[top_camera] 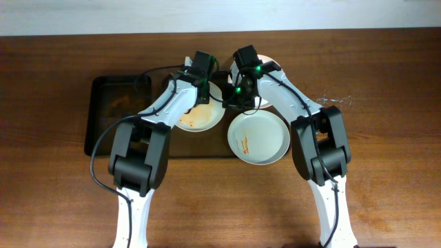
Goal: Clean dirty plates on tray and stack at the side
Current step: 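Scrub the left plate with the sponge while the right gripper holds it, then lift the scrubbed plate with the right gripper and carry it right, then set the plate down on the table right of the tray, then grasp the next plate rim with the right gripper, bring sponge over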
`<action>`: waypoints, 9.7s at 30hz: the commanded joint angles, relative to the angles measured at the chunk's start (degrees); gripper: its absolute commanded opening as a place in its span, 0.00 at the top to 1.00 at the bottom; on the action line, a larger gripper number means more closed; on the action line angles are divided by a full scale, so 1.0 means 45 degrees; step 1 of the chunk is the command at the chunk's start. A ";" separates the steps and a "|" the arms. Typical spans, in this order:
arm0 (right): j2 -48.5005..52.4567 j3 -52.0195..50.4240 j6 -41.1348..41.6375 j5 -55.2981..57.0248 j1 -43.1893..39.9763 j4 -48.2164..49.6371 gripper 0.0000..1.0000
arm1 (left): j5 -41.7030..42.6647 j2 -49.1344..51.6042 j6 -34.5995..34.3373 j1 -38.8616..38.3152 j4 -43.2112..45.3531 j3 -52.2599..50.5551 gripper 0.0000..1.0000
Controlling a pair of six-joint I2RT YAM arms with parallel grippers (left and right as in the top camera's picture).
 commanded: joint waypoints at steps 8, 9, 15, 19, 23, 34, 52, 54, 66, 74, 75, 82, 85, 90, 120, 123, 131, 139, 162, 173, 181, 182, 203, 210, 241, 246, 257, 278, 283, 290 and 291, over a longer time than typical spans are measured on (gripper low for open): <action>0.0049 0.0000 -0.0180 0.0253 0.0015 -0.0049 0.95 | 0.6868 0.0321 0.5149 -0.0073 -0.3716 -0.0073 1.00; 0.0049 0.0000 -0.0180 0.0253 0.0015 -0.0049 0.95 | 0.6965 0.0321 0.5149 -0.0049 -0.3993 -0.0073 1.00; 0.0049 0.0000 -0.0180 0.0253 0.0015 -0.0053 0.95 | 0.7237 0.0321 0.4843 0.0194 -0.3075 -0.0073 1.00; 0.0049 0.0000 -0.0185 0.0253 0.0015 -0.0053 0.95 | 0.4663 0.0321 -0.0510 0.0330 -0.1224 -0.0073 1.00; 0.0049 0.0000 -0.0185 0.0253 0.0015 -0.0049 0.96 | -0.0389 0.0325 -0.5236 0.0330 -0.1282 -0.0078 1.00; 0.0049 0.0000 -0.0180 0.0253 0.0015 -0.0049 0.96 | 0.0641 0.0325 -1.1701 0.0321 -0.4988 -0.0078 1.00; 0.0049 0.0000 -0.0180 0.0253 0.0015 0.0000 0.96 | 0.7242 0.0325 0.5022 0.0301 -0.3099 -0.0078 1.00; 0.0049 0.0000 -0.0180 0.0253 0.0015 0.0000 0.96 | 0.6596 0.0325 0.3449 0.0345 -0.1923 -0.0078 1.00; 0.0049 0.0000 -0.0180 0.0253 0.0015 -0.0005 0.96 | 0.0515 0.0325 -0.6120 0.0277 -0.4143 -0.0078 1.00; 0.0049 0.0000 -0.0185 0.0253 0.0015 -0.0005 0.95 | 0.5571 0.0325 0.0617 0.0078 -0.2953 -0.0078 1.00; 0.0049 0.0000 -0.0185 0.0253 0.0015 -0.0005 0.96 | 0.5561 0.0325 0.0631 0.0078 -0.2725 -0.0078 1.00; 0.0049 0.0000 -0.0180 0.0257 0.0015 0.0005 0.96 | 0.1676 0.0325 -0.2589 0.0078 -0.1661 -0.0078 1.00; 0.0049 0.0000 -0.0185 0.0257 0.0015 0.0005 0.95 | 0.0083 0.0325 -0.5877 0.0078 -0.2191 -0.0078 1.00; 0.0049 0.0000 -0.0180 0.0253 0.0015 0.0005 0.95 | -0.0481 0.0325 -0.9355 0.0073 -0.5139 -0.0078 1.00; 0.0049 0.0000 -0.0185 0.0257 0.0015 0.0044 0.95 | -0.0588 0.0325 -0.3745 0.0301 -0.2846 -0.0078 1.00; 0.0049 0.0000 -0.0185 0.0257 0.0015 0.0044 0.95 | -0.0568 0.0325 -0.6975 0.0442 -0.4104 -0.0078 1.00; 0.0049 0.0000 -0.0185 0.0262 0.0126 -0.0136 0.95 | -0.0476 -0.0044 -0.5867 0.0413 -0.5775 0.0466 1.00; 0.0053 0.0000 -0.0180 0.1506 0.0466 -0.0092 0.86 | 0.0136 -0.3181 -0.3521 0.0500 -0.6547 0.2584 1.00; -0.4318 0.0005 -0.0180 1.1254 0.1885 -0.2783 0.96 | 0.4342 -0.3347 -0.0301 0.2618 -0.7378 0.2579 1.00; -0.4318 0.0005 -0.0175 2.1527 0.5309 -0.3128 0.96 | 0.4235 -0.3347 -0.0321 0.2764 -0.7232 0.2569 1.00; -0.4318 0.0005 -0.0175 2.4606 0.6475 -0.2851 0.96 | 0.4240 -0.3347 -0.0447 0.2807 -0.6941 0.2569 1.00; -0.4318 0.0005 -0.0175 2.4606 0.6489 -0.2851 0.96 | 0.4235 -0.3347 -0.0447 0.2861 -0.6941 0.2569 1.00; -0.5173 0.0000 -0.1904 0.3755 -0.2055 -0.4240 0.96 | 0.4245 -0.3347 -0.1311 0.3390 -0.6275 0.2569 1.00; -0.5158 -0.0083 -0.3109 0.3483 -0.8757 -0.5620 0.96 | 0.4235 -0.3322 -0.1311 0.3385 -0.5999 0.2229 1.00; -0.7062 -0.5153 -0.3507 0.0593 -0.5620 -0.4886 0.53 | 0.4158 -0.3293 0.0418 0.2822 -0.5668 0.2210 1.00; -0.7062 -0.7456 -0.1491 0.2608 -0.3725 -0.3638 0.59 | 0.4148 -0.3293 0.0413 0.2492 -0.5673 0.2210 1.00; -0.7048 -0.9462 -0.1195 0.2594 -0.3196 -0.1239 0.76 | 0.4148 -0.3288 0.0413 0.2467 -0.5620 0.2210 0.99; -0.5644 -0.8354 0.2448 0.3949 0.1554 0.4328 0.64 | 0.4153 -0.3288 0.0413 0.2467 -0.5620 0.2210 0.99; -0.4964 -0.4809 -0.3337 0.2341 -0.0010 0.0952 0.63 | 0.4153 -0.3264 0.0408 0.2467 -0.5571 0.2210 0.98; -0.2273 -0.3177 -0.5333 0.0374 0.0194 -0.0627 0.62 | 0.4153 -0.3249 0.0321 0.2467 -0.5382 0.2210 0.97; -0.2181 -0.3186 -0.5328 0.0350 0.0355 -0.0612 0.62 | 0.4153 -0.3249 0.0321 0.2467 -0.5377 0.2210 0.96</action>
